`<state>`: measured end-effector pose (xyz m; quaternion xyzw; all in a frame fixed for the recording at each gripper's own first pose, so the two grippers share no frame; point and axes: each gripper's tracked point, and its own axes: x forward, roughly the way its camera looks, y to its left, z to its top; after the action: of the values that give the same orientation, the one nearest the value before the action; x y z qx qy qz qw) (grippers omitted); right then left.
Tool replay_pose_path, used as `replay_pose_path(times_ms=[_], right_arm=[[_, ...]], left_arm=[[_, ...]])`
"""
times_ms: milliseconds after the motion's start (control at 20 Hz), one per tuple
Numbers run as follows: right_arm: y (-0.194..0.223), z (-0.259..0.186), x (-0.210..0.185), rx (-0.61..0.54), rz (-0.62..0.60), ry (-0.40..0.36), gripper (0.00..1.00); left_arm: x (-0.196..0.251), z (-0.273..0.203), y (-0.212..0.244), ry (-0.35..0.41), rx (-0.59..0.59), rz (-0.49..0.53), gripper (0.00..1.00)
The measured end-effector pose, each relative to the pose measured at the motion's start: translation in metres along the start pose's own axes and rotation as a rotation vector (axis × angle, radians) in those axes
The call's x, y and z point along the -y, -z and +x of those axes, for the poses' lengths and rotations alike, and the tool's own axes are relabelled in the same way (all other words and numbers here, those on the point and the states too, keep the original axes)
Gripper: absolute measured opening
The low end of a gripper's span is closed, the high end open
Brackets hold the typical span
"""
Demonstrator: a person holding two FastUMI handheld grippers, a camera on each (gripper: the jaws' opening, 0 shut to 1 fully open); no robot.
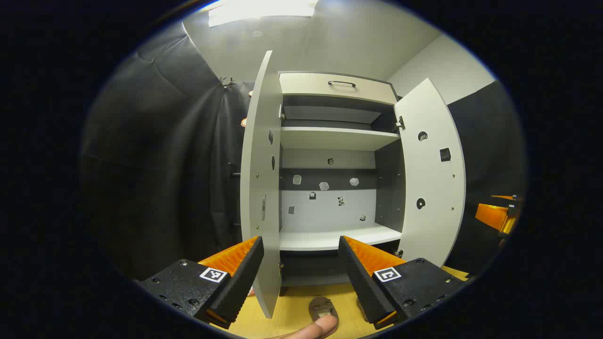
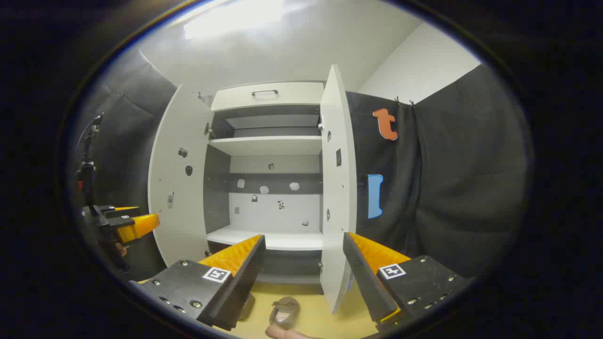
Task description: Grab one shoe with the right hand and put it into the shoe cabinet, grab the other shoe with the left hand and put it into the shoe cabinet; then close the right door with the right hand and the left door with the left hand.
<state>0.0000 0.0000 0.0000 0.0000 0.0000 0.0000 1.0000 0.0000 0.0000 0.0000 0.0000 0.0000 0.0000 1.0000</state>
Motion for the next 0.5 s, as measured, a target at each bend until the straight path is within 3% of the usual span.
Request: replay_pose_path(times_ms=[100,150,500], right_arm=[[-0.0013,-0.0004,-0.0004,0.010,-0.007,-0.003,0.94],[-0.0018,0.0002,0.0019,0.015,-0.011,0.004,0.98],[0.0044,0.0025,-0.0009,0.007,-0.008,-0.007,0.99]], left_arm=[[-0.0014,0.0008,-0.0022,-0.003,0.006,-0.007,0.96],[-0.0027,0.0015,-0.0030,-0.008,0.007,-0.008,0.98],[0.0009,-0.0013,0.0003,0.009,0.002,-0.020,0.97]])
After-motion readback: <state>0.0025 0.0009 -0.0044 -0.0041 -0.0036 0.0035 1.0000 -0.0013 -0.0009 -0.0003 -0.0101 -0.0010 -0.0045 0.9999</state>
